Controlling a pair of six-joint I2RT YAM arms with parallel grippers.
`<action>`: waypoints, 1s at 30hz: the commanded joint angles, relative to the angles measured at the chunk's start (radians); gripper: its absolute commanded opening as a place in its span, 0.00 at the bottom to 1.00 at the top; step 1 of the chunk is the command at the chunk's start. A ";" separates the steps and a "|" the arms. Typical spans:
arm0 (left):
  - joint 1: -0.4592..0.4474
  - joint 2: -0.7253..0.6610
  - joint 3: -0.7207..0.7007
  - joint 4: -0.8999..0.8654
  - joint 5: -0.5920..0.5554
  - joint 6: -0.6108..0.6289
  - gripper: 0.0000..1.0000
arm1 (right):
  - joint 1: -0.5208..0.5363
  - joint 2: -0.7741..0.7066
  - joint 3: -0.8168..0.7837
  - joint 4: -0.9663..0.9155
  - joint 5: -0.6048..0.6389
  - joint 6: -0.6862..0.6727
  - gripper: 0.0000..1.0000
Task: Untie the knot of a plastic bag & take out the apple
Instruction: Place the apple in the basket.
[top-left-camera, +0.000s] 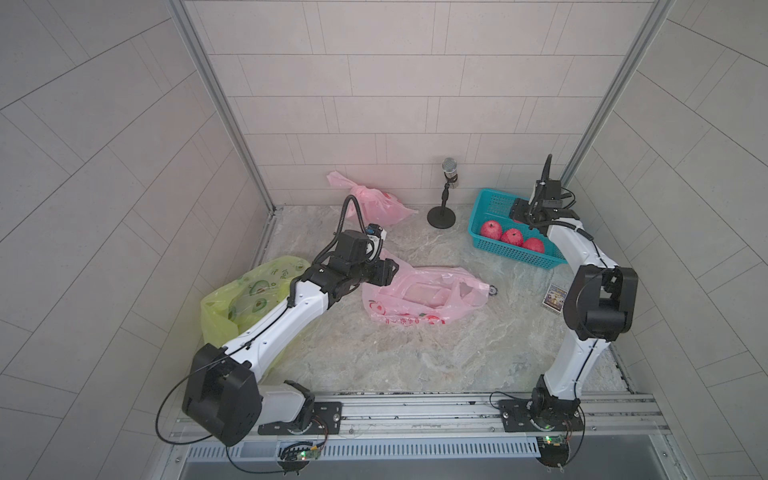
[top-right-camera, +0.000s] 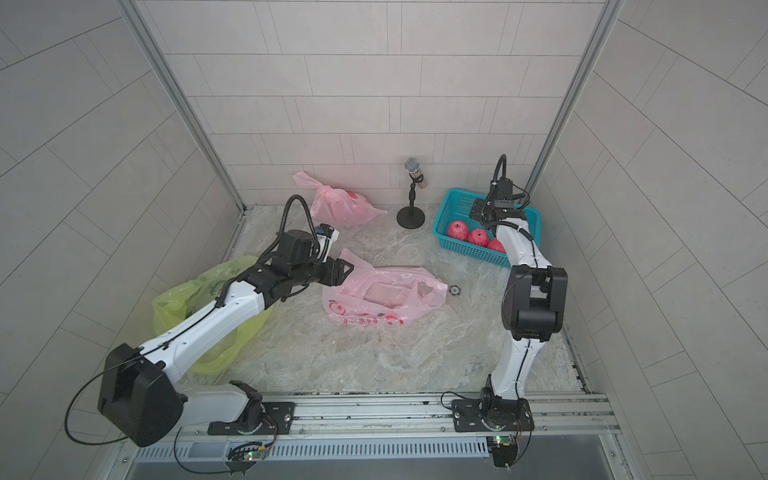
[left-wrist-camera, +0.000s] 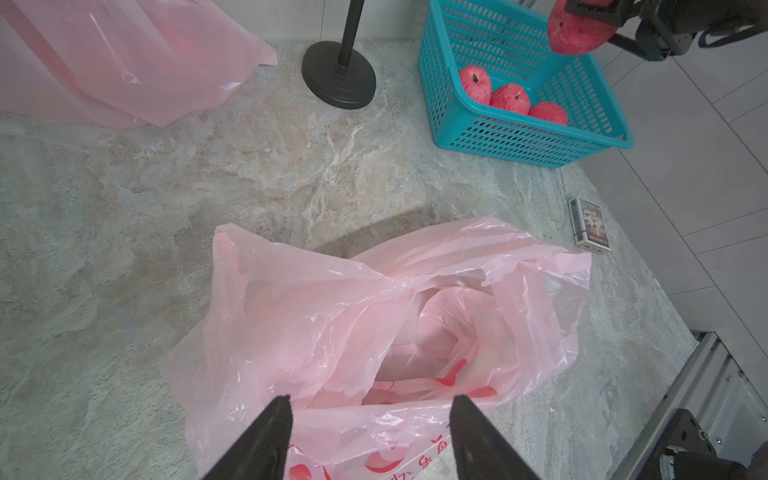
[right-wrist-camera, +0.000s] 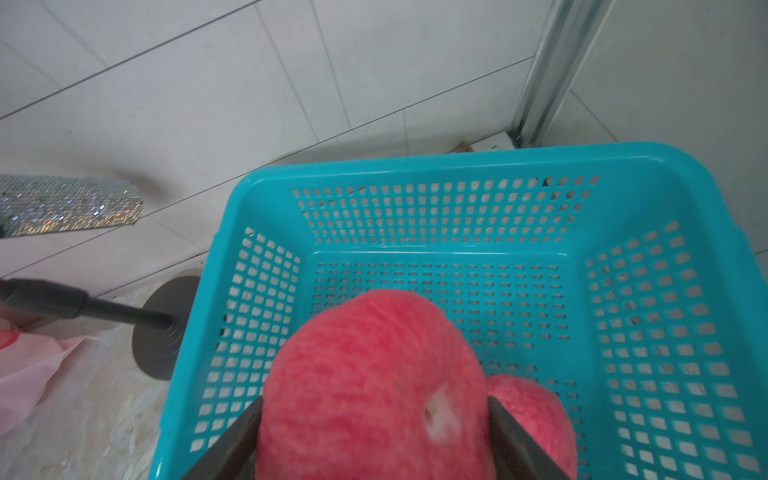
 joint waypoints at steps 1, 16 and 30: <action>0.025 -0.002 0.038 -0.027 0.002 0.030 0.66 | -0.038 0.061 0.047 0.037 0.017 0.000 0.72; 0.112 0.098 0.103 -0.010 0.071 0.046 0.66 | -0.116 0.272 0.179 0.016 0.052 -0.034 0.74; 0.126 0.165 0.116 -0.009 0.068 0.047 0.67 | -0.123 0.380 0.218 0.006 0.058 -0.022 0.76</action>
